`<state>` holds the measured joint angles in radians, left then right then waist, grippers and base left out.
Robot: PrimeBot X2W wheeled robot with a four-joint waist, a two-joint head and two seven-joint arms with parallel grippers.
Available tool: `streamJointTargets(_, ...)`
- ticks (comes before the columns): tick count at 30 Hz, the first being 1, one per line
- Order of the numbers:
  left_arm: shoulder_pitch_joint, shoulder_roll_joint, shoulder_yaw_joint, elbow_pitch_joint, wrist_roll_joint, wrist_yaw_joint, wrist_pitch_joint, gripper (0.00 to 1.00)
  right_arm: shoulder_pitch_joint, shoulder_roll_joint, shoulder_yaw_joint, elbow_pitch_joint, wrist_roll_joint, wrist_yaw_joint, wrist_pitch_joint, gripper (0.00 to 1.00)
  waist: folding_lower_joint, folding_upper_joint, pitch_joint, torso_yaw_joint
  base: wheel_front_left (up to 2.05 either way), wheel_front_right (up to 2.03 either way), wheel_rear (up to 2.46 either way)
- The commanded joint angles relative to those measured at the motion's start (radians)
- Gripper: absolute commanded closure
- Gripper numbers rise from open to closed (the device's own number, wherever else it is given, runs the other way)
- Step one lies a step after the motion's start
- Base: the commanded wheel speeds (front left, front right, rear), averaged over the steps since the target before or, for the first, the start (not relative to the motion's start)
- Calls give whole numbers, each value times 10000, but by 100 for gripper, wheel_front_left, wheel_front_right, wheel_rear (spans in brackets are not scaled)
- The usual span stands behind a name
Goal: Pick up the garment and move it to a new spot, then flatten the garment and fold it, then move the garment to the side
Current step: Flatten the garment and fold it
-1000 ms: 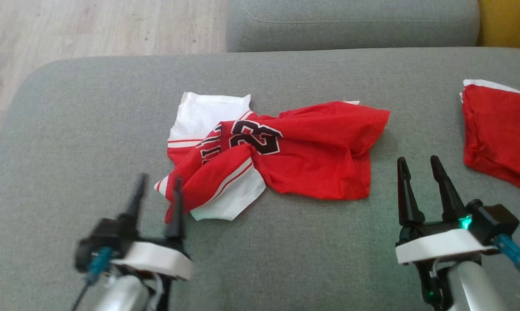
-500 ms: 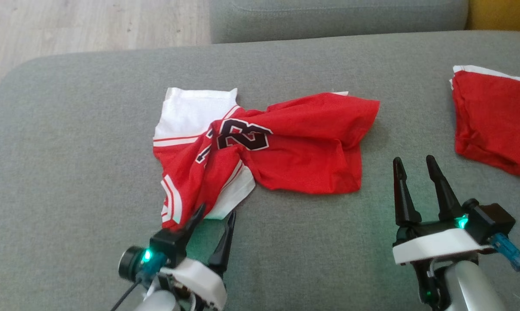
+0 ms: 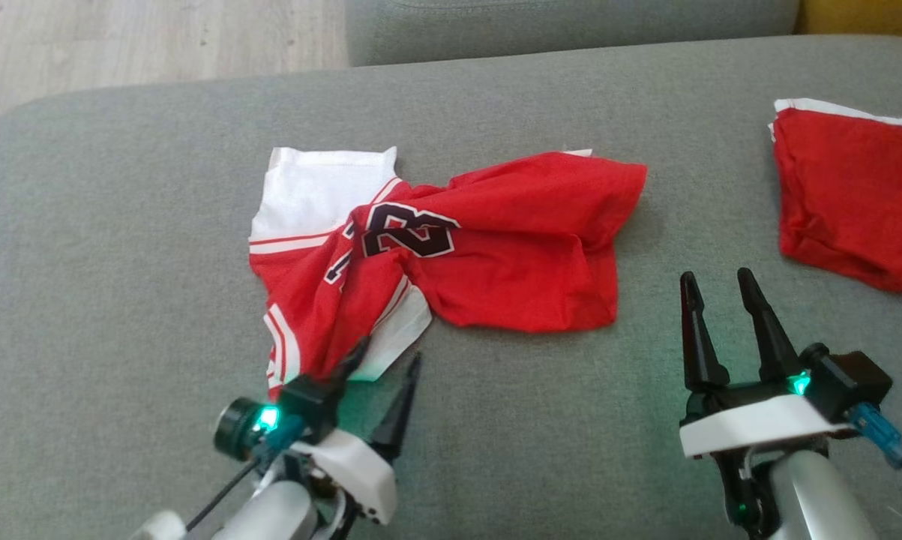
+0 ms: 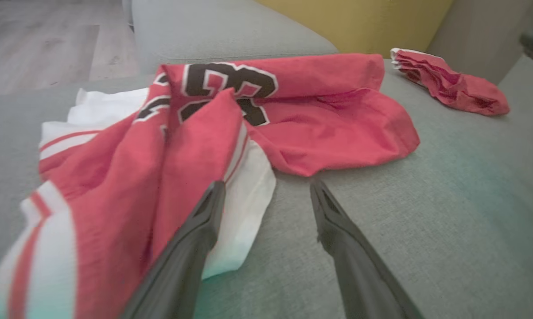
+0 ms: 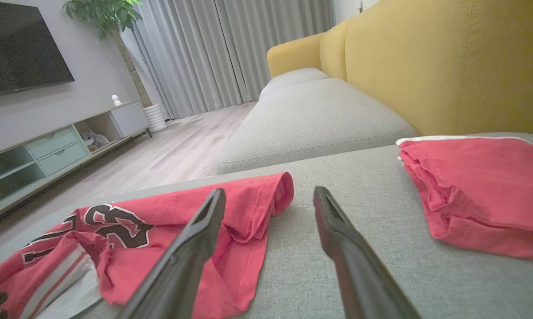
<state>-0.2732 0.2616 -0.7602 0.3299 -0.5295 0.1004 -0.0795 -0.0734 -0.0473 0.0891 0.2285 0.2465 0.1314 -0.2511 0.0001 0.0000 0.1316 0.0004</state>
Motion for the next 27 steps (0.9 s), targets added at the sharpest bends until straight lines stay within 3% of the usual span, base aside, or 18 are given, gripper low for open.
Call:
streamJointTargets(1,-614,76,156,-249,132,-96,45,0,-460,-29,282,-267,36,-7,-107,0,-1,0,55,-66,0,0,0)
streamJointTargets(5,-687,-35,-159,76,138,-247,467,0,-523,-29,355,-233,75,-7,-107,0,-1,0,127,-234,0,0,0)
streamJointTargets(13,-1111,116,-62,1348,519,567,812,0,-608,-29,372,-237,99,-7,-107,0,-1,0,264,-556,0,0,0)
streamJointTargets(20,-1411,296,-307,2121,764,598,1204,0,-595,-29,376,-215,104,-7,-107,0,-1,0,225,-619,0,0,0)
streamJointTargets(21,-1433,325,-361,2163,774,518,1241,69,-578,-29,363,-209,108,-7,-107,0,-1,0,191,-602,0,0,0)
streamJointTargets(22,-1447,358,-422,2180,772,402,1273,100,-558,-29,347,-205,115,-7,-107,0,-1,0,149,-575,0,0,0)
streamJointTargets(27,-1483,714,-791,1916,845,-304,1341,100,-452,-29,288,-207,147,-7,-107,0,-1,0,-95,-333,0,0,0)
